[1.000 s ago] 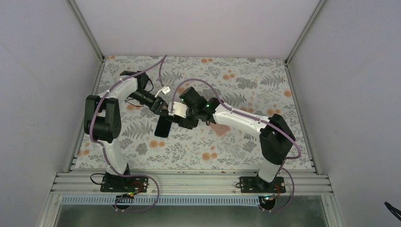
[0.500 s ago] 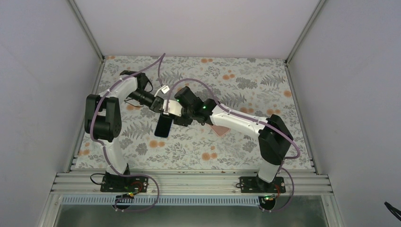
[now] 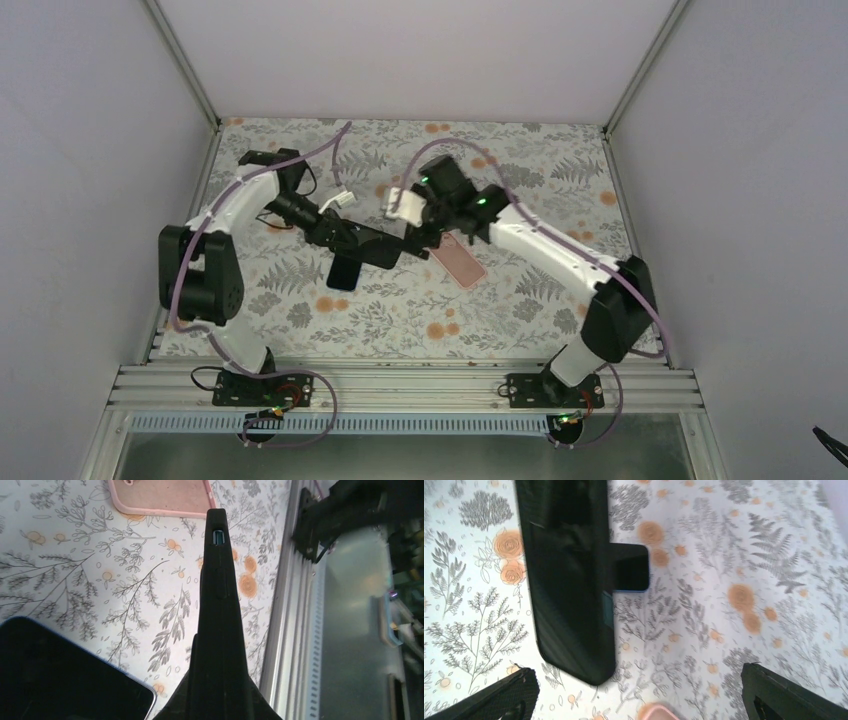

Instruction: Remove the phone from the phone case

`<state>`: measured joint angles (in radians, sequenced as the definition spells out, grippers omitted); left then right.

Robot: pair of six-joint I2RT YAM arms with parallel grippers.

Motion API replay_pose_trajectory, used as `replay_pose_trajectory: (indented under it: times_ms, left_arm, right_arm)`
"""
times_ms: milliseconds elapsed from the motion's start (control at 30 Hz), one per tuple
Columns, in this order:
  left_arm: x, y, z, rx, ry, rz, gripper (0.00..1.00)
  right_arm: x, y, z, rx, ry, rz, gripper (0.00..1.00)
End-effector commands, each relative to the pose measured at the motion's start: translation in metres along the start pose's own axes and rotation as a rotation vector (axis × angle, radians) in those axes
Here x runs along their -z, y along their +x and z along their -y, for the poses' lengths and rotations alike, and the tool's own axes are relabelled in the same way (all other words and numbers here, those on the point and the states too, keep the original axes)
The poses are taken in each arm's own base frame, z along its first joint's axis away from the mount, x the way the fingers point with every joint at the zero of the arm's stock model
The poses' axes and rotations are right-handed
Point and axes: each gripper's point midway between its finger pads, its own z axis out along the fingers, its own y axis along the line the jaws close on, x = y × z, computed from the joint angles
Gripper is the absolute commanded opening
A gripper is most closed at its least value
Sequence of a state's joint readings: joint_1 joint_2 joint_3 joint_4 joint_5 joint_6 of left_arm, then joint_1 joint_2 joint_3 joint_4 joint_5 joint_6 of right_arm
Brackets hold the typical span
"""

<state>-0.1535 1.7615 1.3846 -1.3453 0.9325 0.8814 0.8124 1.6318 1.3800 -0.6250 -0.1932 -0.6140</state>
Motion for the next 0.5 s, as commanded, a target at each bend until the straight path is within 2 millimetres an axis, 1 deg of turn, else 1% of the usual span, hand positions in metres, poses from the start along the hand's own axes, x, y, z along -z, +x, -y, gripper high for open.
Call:
replay_pose_trajectory:
  times_ms: [0,67,133,267,367,467]
  left_arm:
    - [0.014,0.004,0.025,-0.176,-0.077,-0.020,0.02]
    - [0.015,0.005,0.033,-0.208,-0.096,-0.029,0.02]
    - [0.017,0.002,0.041,-0.231,-0.103,-0.022,0.02]
    - [0.019,-0.005,0.046,-0.237,-0.098,0.000,0.02]
    - [0.018,-0.009,0.053,-0.249,-0.084,0.014,0.02]
    - [0.018,-0.013,0.057,-0.259,-0.082,0.018,0.02]
  right_arm:
    - [0.040,0.012,0.003,-0.066,-0.132,0.098,1.00]
    - [0.046,0.016,0.008,-0.105,-0.159,0.126,1.00]
    - [0.048,0.016,0.009,-0.123,-0.181,0.149,1.00]
    - [0.043,0.016,0.002,-0.137,-0.226,0.168,1.00]
    - [0.036,0.018,0.004,-0.157,-0.223,0.162,1.00]
    - [0.033,0.021,0.003,-0.160,-0.224,0.151,1.00]
